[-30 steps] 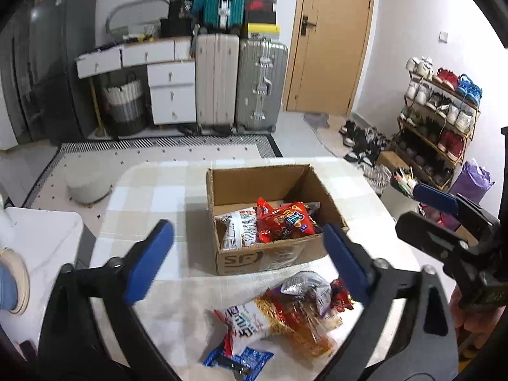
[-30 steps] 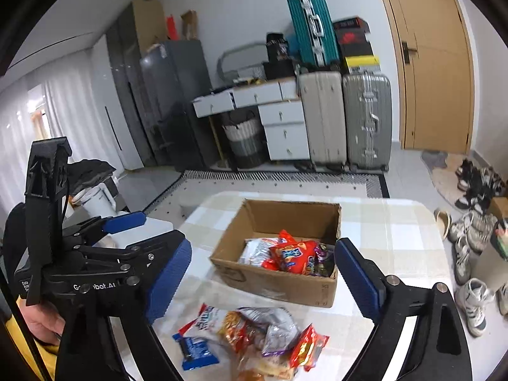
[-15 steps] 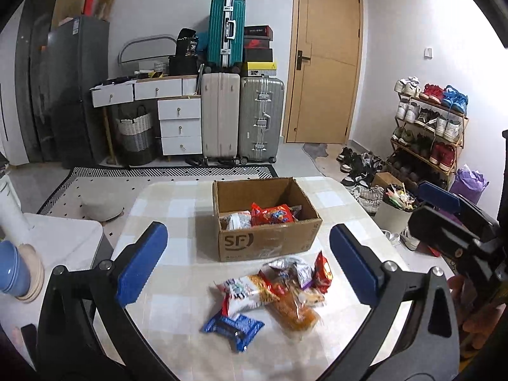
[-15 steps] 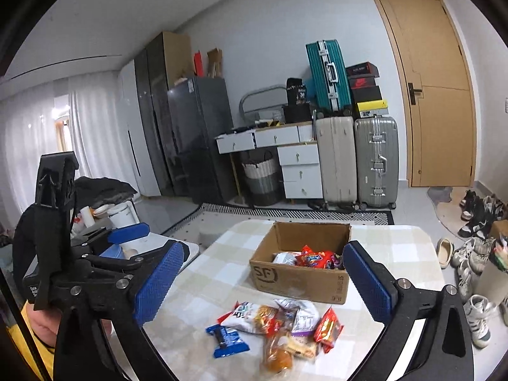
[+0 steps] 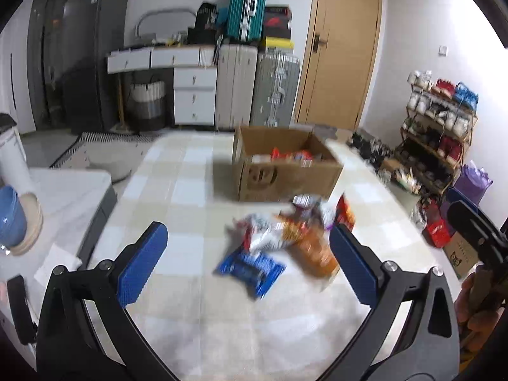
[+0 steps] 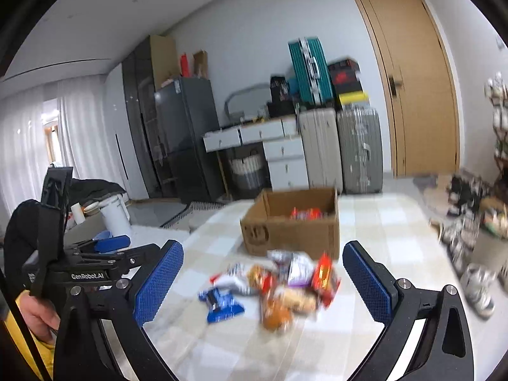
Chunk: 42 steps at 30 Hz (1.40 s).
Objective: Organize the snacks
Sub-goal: 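Grasp the blue biscuit pack with the left tool while the right tool grasps the orange bread bun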
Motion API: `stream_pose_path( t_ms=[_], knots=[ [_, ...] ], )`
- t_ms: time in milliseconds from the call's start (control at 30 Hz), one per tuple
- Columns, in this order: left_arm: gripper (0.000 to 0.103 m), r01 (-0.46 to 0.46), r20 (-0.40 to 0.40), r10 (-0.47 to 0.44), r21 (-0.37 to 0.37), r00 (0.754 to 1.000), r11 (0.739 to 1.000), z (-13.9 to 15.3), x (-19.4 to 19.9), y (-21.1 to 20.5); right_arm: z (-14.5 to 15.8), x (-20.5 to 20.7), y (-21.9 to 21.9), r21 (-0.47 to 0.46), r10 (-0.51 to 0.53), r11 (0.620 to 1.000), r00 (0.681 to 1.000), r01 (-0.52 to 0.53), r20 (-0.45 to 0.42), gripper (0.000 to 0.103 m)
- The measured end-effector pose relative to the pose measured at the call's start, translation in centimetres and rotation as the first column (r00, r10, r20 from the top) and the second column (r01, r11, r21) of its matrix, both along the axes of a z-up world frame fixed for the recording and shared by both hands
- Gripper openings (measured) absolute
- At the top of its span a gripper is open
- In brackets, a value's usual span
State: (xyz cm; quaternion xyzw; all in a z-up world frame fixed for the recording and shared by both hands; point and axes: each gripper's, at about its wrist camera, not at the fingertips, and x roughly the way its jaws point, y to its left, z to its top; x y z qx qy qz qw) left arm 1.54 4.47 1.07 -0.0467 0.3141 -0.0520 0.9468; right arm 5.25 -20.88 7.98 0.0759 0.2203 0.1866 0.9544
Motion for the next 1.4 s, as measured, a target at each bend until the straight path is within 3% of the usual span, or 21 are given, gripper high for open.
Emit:
stream_pose_path(
  t_ms=[267, 500, 667, 867, 967, 1100, 1200, 1400],
  knots=[
    [0.102, -0.005, -0.17, 0.004, -0.005, 0.986, 1.0, -8.1, 3.7, 0.1, -5.5, 2.4, 0.5, 0.014, 0.032, 0.999, 0.985, -0.03, -0.17, 0.102],
    [0.102, 0.02, -0.279, -0.02, -0.003, 0.96, 1.0, -13.1, 7.9, -0.7, -8.9, 4.3, 1.0, 0.033, 0.062, 0.998, 0.971, -0.056, -0.232, 0.102],
    [0.102, 0.083, -0.299, -0.073, 0.02, 0.952, 0.996, -14.6, 10.1, -1.7, -10.8, 5.9, 1.2, 0.07, 0.11, 0.993, 0.948, -0.093, -0.3, 0.102],
    [0.101, 0.143, -0.316, -0.121, 0.048, 0.941, 0.989, -15.9, 12.5, -2.3, -12.1, 7.1, 1.5, 0.072, 0.126, 0.991, 0.938, -0.109, -0.322, 0.102],
    [0.086, 0.181, -0.34, -0.158, 0.037, 0.927, 0.983, -16.7, 13.3, -2.7, -12.6, 7.5, 1.4, 0.074, 0.127, 0.991, 0.933, -0.108, -0.338, 0.102],
    [0.052, 0.226, -0.317, -0.207, 0.024, 0.925, 0.974, -16.5, 13.1, -3.1, -13.5, 8.3, 1.4, 0.084, 0.123, 0.992, 0.916, -0.098, -0.382, 0.102],
    [0.044, 0.234, -0.313, -0.223, -0.002, 0.923, 0.972, -16.5, 13.4, -2.6, -14.0, 8.8, 1.2, 0.1, 0.12, 0.991, 0.904, -0.086, -0.411, 0.102],
    [0.043, 0.213, -0.304, -0.217, -0.047, 0.928, 0.976, -16.4, 13.1, -0.9, -14.7, 9.7, 1.8, 0.084, 0.111, 0.993, 0.881, -0.081, -0.459, 0.102]
  ],
)
